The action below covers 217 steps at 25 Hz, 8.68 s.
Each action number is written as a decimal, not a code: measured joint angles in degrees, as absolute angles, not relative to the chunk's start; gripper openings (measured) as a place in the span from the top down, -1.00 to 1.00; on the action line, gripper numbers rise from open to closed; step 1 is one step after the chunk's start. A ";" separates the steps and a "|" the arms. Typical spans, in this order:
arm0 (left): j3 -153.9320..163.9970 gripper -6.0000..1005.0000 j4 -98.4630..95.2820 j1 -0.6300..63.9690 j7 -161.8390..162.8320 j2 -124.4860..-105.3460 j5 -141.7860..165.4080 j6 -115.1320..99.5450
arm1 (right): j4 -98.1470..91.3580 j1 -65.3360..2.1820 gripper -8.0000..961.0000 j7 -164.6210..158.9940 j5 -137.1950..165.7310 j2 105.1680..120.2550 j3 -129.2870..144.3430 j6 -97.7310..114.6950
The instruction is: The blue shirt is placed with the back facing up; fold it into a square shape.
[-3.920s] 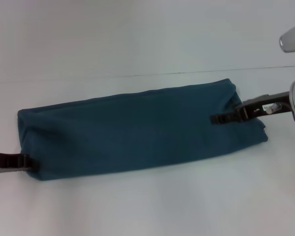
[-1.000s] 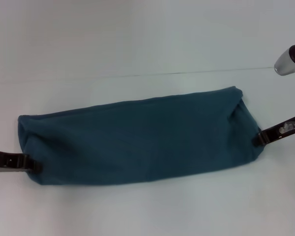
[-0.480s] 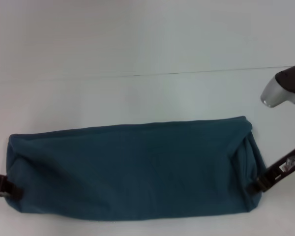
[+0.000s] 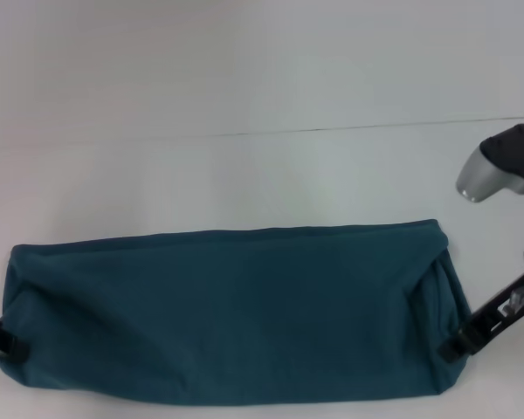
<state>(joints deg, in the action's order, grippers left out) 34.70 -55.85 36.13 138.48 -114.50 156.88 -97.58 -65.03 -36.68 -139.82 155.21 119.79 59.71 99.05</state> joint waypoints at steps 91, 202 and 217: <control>21.52 0.82 -53.88 43.70 133.94 -107.82 133.17 -111.31 | -36.80 -32.45 0.99 -72.64 56.41 119.31 105.14 43.64; 32.84 -0.87 -49.09 28.49 103.37 -118.73 126.11 -103.25 | -63.29 -45.66 -0.29 -161.69 154.56 120.32 78.50 81.92; 33.17 -0.86 -50.19 28.82 103.31 -118.74 126.30 -103.21 | -55.82 -46.61 -0.11 -160.79 153.47 120.32 79.89 74.14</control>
<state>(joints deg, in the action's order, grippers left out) 33.17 -50.19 28.82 103.31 -118.74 126.30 -103.21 -55.82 -46.61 -160.79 153.47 120.32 79.89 74.14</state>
